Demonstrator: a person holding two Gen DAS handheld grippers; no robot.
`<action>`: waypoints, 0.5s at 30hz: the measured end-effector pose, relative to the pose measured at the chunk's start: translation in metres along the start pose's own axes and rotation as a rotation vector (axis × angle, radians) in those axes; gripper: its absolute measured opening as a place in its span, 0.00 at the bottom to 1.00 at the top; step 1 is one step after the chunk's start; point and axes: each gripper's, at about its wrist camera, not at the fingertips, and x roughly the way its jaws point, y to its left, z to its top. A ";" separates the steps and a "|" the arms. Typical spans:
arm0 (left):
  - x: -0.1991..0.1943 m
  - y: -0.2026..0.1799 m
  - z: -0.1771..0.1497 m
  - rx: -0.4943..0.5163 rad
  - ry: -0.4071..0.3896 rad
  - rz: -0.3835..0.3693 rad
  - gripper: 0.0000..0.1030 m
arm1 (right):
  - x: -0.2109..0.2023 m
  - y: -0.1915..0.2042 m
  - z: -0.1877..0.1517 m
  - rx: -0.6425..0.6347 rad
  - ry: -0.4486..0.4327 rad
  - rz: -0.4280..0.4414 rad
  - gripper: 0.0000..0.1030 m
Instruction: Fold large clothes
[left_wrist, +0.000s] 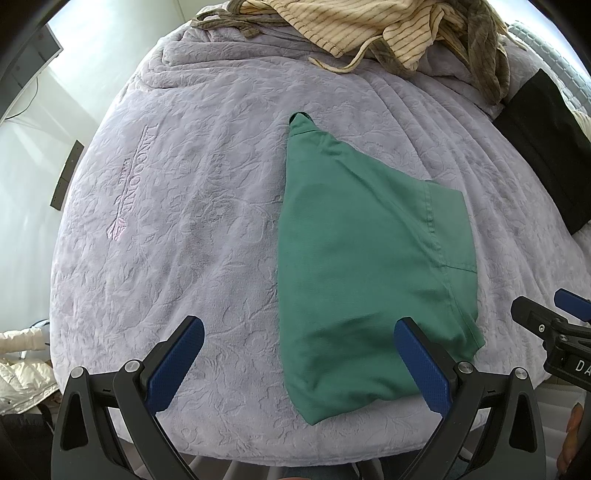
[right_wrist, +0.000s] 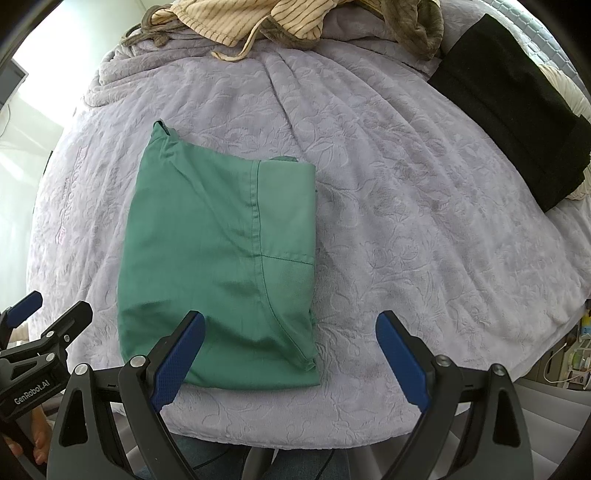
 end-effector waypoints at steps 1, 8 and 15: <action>0.000 0.001 0.000 0.002 0.000 -0.001 1.00 | 0.001 0.000 0.000 -0.002 0.001 0.000 0.92; 0.000 0.003 -0.001 0.005 0.001 0.000 1.00 | 0.002 0.000 -0.001 -0.007 0.005 0.000 0.92; 0.001 0.003 0.000 0.011 0.002 0.002 1.00 | 0.004 0.000 0.002 -0.014 0.014 -0.003 0.92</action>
